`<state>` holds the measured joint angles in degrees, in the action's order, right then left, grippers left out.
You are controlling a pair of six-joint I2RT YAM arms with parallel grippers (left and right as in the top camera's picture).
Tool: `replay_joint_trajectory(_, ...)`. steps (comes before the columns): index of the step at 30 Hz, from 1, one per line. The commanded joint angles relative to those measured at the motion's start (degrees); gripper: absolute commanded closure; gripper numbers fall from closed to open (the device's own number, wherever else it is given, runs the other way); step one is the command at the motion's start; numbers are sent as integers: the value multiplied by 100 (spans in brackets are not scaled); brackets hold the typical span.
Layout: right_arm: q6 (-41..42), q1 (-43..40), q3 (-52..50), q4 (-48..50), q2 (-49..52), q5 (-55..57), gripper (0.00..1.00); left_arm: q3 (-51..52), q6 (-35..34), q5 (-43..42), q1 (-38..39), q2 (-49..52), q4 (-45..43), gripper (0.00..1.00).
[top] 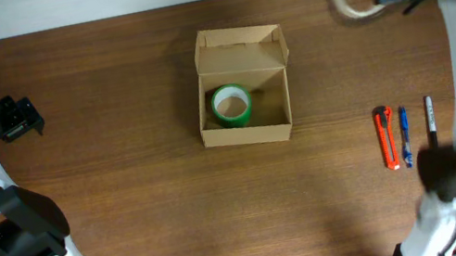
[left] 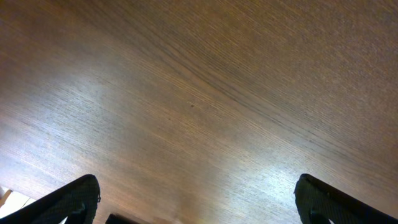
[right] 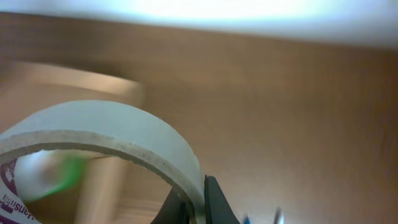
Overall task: Pack container
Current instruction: 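Place the white tape roll into the box on the green roll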
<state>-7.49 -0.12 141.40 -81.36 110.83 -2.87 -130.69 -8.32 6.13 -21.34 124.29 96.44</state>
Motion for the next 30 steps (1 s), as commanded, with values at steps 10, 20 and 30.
replay_joint_trajectory(10,-1353,3088,-166,-1036,577,789,96,22,92,-37,-20,26,2,0)
replay_joint_trajectory(20,-1303,2850,-170,-52,2334,732,97,22,92,-37,-20,26,2,0)
replay_joint_trajectory(30,-942,2747,-170,391,2684,459,96,22,92,-37,-20,26,2,0)
